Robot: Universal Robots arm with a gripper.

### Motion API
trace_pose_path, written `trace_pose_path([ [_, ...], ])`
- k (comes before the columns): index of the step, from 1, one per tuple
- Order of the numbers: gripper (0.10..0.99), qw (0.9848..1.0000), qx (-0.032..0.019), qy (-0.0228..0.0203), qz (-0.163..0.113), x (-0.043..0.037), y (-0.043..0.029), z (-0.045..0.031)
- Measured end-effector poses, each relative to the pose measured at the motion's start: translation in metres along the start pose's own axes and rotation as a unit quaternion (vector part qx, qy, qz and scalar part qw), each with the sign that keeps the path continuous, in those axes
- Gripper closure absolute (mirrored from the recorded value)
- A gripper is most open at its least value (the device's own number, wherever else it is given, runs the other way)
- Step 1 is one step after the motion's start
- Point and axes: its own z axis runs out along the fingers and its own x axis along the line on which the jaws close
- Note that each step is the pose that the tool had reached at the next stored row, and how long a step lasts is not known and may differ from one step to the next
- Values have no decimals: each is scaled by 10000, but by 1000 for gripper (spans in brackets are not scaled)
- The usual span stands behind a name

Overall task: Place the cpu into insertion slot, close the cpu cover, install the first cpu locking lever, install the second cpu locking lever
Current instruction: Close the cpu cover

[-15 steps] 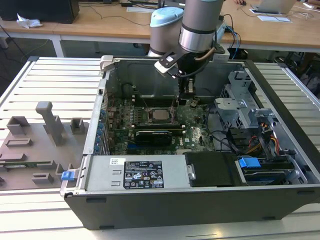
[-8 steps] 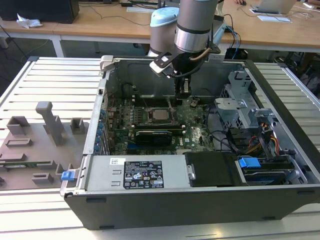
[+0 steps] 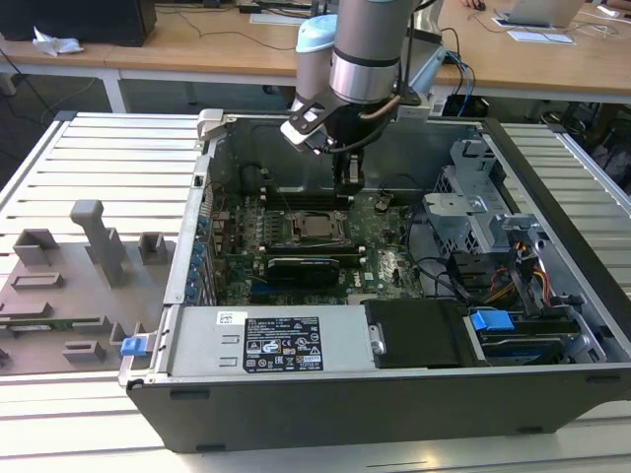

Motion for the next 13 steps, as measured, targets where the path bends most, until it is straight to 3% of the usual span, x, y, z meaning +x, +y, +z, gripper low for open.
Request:
trace_pose_path([
  [2,980,10000,1,-1,0,-1,-27,16],
  [5,980,10000,1,-1,0,-2,-144,97],
  [10,980,10000,1,-2,0,-5,-459,263],
  [13,980,10000,0,-1,0,-6,-566,347],
])
